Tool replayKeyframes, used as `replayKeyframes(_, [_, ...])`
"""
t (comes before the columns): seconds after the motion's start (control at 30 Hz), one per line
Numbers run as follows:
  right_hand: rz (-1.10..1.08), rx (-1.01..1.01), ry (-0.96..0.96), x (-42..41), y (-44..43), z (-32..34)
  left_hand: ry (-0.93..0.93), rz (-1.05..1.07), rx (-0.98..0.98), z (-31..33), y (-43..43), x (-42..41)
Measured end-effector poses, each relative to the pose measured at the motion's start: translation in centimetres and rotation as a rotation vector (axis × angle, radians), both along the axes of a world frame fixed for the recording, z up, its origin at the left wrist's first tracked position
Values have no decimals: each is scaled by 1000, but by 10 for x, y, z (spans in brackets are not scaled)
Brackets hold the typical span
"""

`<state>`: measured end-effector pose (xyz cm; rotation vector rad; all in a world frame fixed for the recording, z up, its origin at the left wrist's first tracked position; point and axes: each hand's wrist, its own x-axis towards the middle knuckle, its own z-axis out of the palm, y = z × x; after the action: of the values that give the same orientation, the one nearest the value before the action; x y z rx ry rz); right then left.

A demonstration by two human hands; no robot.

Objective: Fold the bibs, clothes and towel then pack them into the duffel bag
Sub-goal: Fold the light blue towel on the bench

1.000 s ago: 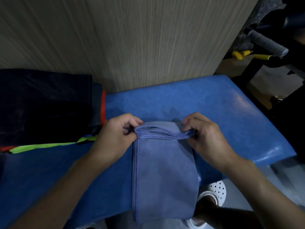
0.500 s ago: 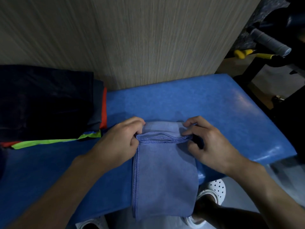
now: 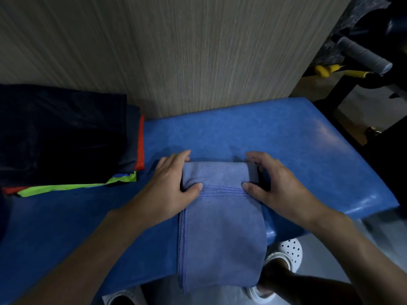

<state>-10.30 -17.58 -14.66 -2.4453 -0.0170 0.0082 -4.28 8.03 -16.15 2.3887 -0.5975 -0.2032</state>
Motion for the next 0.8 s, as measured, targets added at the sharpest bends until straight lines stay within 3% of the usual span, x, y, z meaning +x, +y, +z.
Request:
replayKeyframes(0.1, [-3, 32, 35, 0, 0, 1, 24, -12, 20, 3, -4, 1])
replayKeyframes(0.2, [-15, 52, 42, 0, 0, 3, 109, 90, -81, 8, -9, 1])
replayKeyframes(0.27, [-19, 56, 47, 1, 1, 3, 54, 108, -78, 7, -10, 2])
replayKeyframes(0.6, [-30, 79, 104, 2, -2, 5, 161, -106, 87, 18, 5, 10])
replayKeyframes(0.8, [-70, 119, 4, 4, 8, 7, 144, -13, -84, 26, 4, 9])
